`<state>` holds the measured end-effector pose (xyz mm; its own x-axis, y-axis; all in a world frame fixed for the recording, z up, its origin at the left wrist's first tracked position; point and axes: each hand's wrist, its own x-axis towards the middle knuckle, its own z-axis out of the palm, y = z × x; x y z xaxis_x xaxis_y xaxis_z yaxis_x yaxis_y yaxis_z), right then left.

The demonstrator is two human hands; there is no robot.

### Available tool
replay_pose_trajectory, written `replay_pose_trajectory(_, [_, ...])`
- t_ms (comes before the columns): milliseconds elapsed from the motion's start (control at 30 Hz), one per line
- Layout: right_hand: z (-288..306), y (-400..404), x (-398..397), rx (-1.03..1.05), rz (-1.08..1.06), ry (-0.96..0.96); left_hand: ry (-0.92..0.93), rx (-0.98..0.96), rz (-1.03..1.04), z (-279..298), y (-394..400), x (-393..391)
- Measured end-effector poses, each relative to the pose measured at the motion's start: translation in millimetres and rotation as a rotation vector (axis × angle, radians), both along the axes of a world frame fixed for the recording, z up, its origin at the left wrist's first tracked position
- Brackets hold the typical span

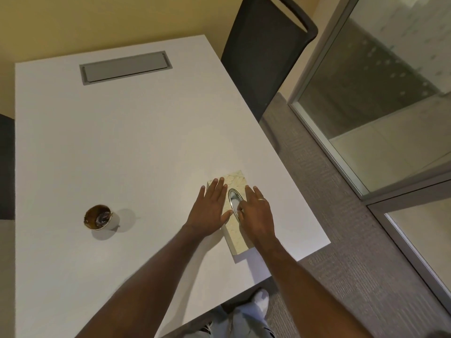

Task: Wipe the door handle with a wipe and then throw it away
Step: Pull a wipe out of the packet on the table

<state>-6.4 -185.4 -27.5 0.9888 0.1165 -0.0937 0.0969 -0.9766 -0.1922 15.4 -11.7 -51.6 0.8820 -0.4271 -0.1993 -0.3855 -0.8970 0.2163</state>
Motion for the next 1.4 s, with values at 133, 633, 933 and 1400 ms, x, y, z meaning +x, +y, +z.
replay_pose_trajectory(133, [2.7, 1.1, -1.2, 0.040, -0.024, -0.018, 0.006, -0.013, 0.003, -1.5, 1.3, -0.5])
replay_pose_trajectory(633, [26.3, -2.1, -24.6, 0.624, -0.238, -0.242, 0.016, -0.051, 0.029, 0.6, -0.9, 0.1])
replay_pose_trajectory(933, [59.1, 5.5, -22.8, 0.749, -0.275, -0.315, 0.033, 0.032, 0.007, 6.1, -2.1, 1.2])
replay_pose_trajectory(1400, [90.1, 3.0, -22.9, 0.783, -0.256, -0.389, 0.069, 0.071, 0.023, 15.8, -3.2, 2.2])
